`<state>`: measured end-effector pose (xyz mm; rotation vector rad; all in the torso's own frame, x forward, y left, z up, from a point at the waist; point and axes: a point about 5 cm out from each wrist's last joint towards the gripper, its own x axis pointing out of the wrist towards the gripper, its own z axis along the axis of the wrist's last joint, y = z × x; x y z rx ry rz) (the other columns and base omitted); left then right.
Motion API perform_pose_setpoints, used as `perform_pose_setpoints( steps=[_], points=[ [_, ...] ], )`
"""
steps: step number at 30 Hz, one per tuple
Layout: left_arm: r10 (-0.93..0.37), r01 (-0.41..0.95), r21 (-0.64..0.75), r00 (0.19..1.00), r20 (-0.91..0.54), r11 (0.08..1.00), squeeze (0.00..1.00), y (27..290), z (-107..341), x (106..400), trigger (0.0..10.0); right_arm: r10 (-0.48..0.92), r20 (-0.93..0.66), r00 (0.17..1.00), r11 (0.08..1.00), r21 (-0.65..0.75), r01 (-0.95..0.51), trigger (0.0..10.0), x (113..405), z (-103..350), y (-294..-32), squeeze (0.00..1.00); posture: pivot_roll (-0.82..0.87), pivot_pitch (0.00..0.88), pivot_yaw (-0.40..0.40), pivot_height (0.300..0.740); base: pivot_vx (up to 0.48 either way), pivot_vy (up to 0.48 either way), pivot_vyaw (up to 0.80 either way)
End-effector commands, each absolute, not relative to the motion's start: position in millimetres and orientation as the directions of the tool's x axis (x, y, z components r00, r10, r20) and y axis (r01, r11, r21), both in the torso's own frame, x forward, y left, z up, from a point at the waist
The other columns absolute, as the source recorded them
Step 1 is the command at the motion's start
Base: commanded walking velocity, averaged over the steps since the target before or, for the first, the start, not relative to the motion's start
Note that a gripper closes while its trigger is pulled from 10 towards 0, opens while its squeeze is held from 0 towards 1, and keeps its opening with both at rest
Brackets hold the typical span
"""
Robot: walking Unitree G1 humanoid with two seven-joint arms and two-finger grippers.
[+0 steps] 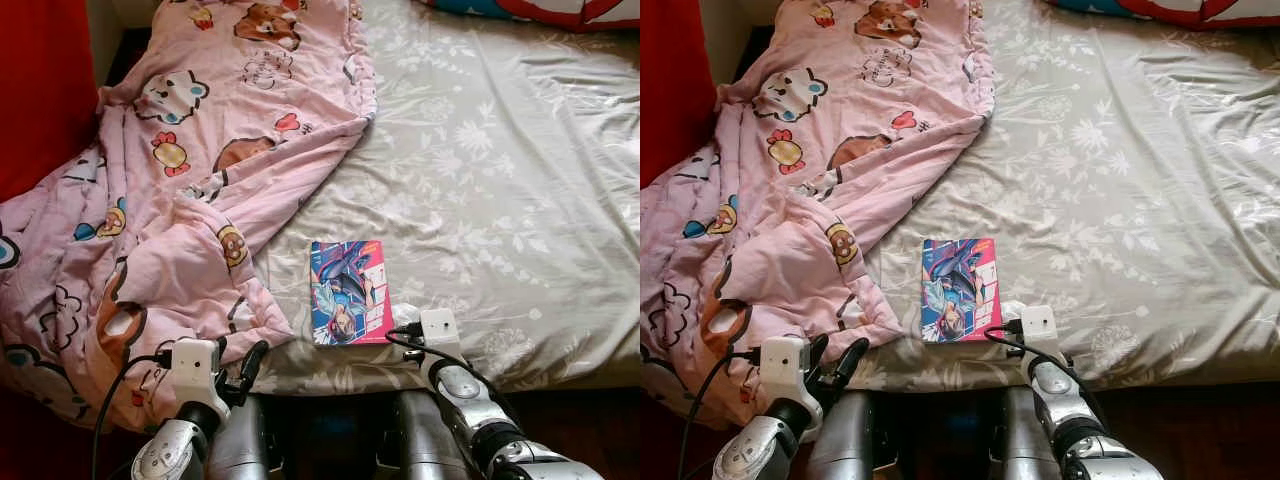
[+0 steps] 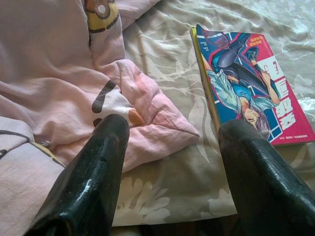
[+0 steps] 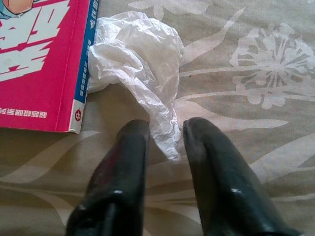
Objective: Clean up the room
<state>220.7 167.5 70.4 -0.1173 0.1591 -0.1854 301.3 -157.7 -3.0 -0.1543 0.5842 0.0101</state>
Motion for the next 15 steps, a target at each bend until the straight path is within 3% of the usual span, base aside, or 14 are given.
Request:
perform_pose_setpoints(
  steps=[1,15],
  points=[
    [-0.181,0.160,-0.123,0.966,-0.185,0.979,0.00,171.2,64.7,215.6,10.0,-0.041,-0.590,0.806,0.990,-0.135,-0.049,0.0,289.2,-15.0,-157.9,0.00,0.04,0.322,0.014,0.631,0.000,0.000,0.00],
    [-0.185,0.166,-0.117,0.966,-0.178,0.979,0.00,169.3,65.8,216.8,10.0,-0.022,-0.572,0.820,0.984,-0.155,-0.082,0.0,290.8,-13.2,-154.3,0.00,0.04,0.319,0.015,0.631,0.000,0.000,0.00]
  ],
)
